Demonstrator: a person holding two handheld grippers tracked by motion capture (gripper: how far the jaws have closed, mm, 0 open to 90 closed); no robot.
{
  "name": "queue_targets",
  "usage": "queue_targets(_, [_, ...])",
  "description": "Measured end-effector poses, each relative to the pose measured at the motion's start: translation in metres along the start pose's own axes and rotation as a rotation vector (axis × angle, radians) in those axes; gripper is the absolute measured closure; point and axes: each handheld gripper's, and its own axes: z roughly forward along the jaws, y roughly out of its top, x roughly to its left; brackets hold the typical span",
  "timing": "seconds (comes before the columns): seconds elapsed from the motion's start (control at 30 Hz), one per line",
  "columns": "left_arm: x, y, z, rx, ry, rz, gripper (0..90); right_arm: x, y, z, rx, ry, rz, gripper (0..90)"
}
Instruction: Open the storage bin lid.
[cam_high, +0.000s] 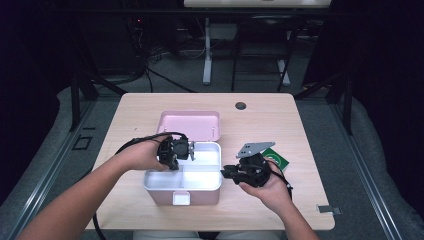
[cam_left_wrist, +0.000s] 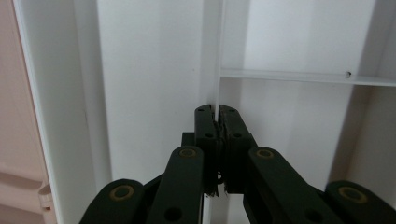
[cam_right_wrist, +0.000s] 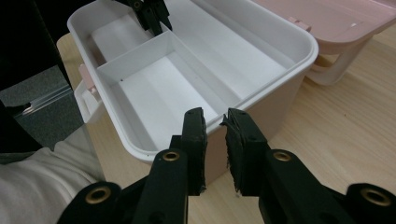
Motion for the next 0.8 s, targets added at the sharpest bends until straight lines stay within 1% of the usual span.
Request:
queue_targets(0.17, [0.000, 0.000, 0.000, -0.003, -0.001, -0.003, 88.1, -0.004, 0.001, -0.007, -0.017, -0.016, 0.010, 76.8])
queue_targets(0.27, [0.000, -0.001, -0.002, -0.004, -0.002, -0.003, 88.4, -0.008, 0.000, -0.012, -0.028, -0.035, 0.017, 76.8])
queue_targets(0.37, [0.001, -0.002, -0.005, -0.016, -0.008, -0.011, 88.8, -0.013, -0.001, -0.017, -0.039, -0.046, 0.027, 76.9])
queue_targets(0.47, [0.002, -0.004, -0.009, -0.027, 0.003, -0.020, 89.1, -0.016, -0.001, -0.021, -0.050, -0.057, 0.037, 76.9])
queue_targets(0.6, [0.003, -0.006, -0.017, -0.040, 0.032, -0.028, 89.2, -0.018, -0.001, -0.026, -0.063, -0.067, 0.043, 76.9])
queue_targets(0.67, [0.003, -0.007, -0.020, -0.045, 0.033, -0.029, 89.2, -0.019, -0.001, -0.028, -0.065, -0.070, 0.046, 76.9])
queue_targets(0.73, [0.004, -0.010, -0.028, -0.056, 0.034, -0.039, 89.2, -0.021, -0.002, -0.029, -0.070, -0.074, 0.050, 76.9])
queue_targets(0.77, [0.005, -0.011, -0.030, -0.052, 0.040, -0.043, 89.3, -0.021, -0.002, -0.029, -0.071, -0.075, 0.050, 76.9])
queue_targets(0.8, [0.005, -0.013, -0.031, -0.062, 0.042, -0.056, 89.2, -0.022, -0.002, -0.030, -0.070, -0.077, 0.051, 76.9])
